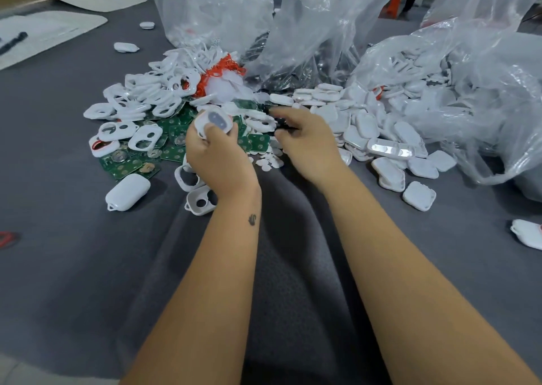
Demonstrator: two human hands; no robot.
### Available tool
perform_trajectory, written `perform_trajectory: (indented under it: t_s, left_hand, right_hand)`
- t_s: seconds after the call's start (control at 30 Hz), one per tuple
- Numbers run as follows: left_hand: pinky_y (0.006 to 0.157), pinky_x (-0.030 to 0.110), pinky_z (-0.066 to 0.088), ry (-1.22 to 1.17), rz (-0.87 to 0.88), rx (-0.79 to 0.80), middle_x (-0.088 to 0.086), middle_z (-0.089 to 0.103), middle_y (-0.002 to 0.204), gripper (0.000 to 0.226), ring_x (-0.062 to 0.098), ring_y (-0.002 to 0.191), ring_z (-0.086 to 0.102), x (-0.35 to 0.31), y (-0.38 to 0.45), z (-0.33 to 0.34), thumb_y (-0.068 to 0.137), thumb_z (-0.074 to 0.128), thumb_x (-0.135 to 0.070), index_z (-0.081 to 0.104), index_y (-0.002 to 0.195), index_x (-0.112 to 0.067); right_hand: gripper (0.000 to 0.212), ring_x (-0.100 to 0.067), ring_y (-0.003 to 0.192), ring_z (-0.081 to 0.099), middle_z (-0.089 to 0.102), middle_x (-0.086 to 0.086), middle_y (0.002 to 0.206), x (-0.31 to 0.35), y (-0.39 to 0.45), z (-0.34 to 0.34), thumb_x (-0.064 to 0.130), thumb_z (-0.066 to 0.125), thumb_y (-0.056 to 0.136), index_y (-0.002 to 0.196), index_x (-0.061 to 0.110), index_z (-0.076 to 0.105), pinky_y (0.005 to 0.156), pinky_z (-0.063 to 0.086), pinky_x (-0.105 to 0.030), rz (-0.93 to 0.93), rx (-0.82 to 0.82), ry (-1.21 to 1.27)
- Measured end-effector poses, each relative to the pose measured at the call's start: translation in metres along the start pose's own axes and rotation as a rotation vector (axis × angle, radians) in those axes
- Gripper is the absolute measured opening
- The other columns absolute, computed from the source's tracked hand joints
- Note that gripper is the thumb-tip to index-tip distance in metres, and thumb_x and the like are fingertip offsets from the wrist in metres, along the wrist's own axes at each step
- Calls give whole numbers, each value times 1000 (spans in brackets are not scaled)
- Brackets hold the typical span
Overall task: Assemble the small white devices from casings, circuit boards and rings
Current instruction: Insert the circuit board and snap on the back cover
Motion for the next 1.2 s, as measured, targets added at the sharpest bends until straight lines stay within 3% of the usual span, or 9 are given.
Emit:
perform_trajectory:
  t_s: [0.1,0.23,0.4,0.53,0.67,0.77,0.93,1.07,1.2]
  left_hand:
    - [84,37,59,-13,-14,2,12,63,99,31,18,89,65,0,-2,0,95,35,7,59,115,11]
    - [81,33,60,4,-19,19,10,63,98,29,16,88,65,2,-2,1,94,36,6,61,109,6]
    - [78,31,59,26,-59,80,14,62,102,29,23,93,65,9,-3,2,94,36,6,60,110,8]
    - [73,28,58,87,-162,251,20,64,100,23,32,99,66,17,-9,8,95,39,7,61,96,3]
    - [71,30,61,35,-420,446,17,66,88,18,24,75,71,23,-23,14,98,40,6,55,93,-1]
    - [73,29,60,43,-482,565,10,73,74,22,19,69,72,26,-31,15,99,39,4,55,88,-7]
    - [66,26,59,84,-507,655,8,74,72,24,19,70,73,27,-33,13,99,40,4,60,89,-2]
    - [71,30,61,91,-551,652,11,74,74,21,22,73,73,26,-32,13,99,39,5,59,92,0]
    - [72,32,61,104,-606,640,18,72,87,18,25,76,71,25,-32,15,100,40,3,58,100,5]
  right_hand:
    - [34,-30,113,51,60,-9,123,-5,-1,18,18,66,86,120,16,69,98,36,-33,-87,17,-383]
    - [35,-29,113,45,58,-5,120,-9,-2,24,22,72,80,115,21,70,92,32,-35,-116,-71,-545]
    - [18,-23,95,51,60,0,91,-3,-7,11,0,62,74,81,16,67,80,41,-35,-90,-212,-299]
    - [27,-9,88,54,49,8,88,0,-21,-9,1,66,74,72,28,66,73,41,-13,-66,-419,-49]
    - [34,8,74,55,60,0,89,1,-35,-26,3,71,75,71,35,63,72,39,-5,-17,-505,122]
    - [35,4,78,59,62,-4,96,0,-44,-33,2,71,77,72,35,64,74,42,-8,15,-511,152]
    - [24,-19,84,66,69,-5,91,-3,-52,-34,0,64,80,81,23,71,84,54,-38,79,-464,183]
    - [14,-13,79,66,70,2,82,-4,-54,-37,7,69,83,82,21,71,79,54,-30,106,-500,227]
    - [29,-11,69,58,62,2,75,-6,-51,-42,4,70,82,97,26,61,69,52,-27,158,-485,307]
Point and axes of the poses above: each hand's wrist, its own y-axis towards the middle knuckle, its own z-axis out of the palm, x = y × z, the point moved 1 cm from there along y, towards the middle knuckle
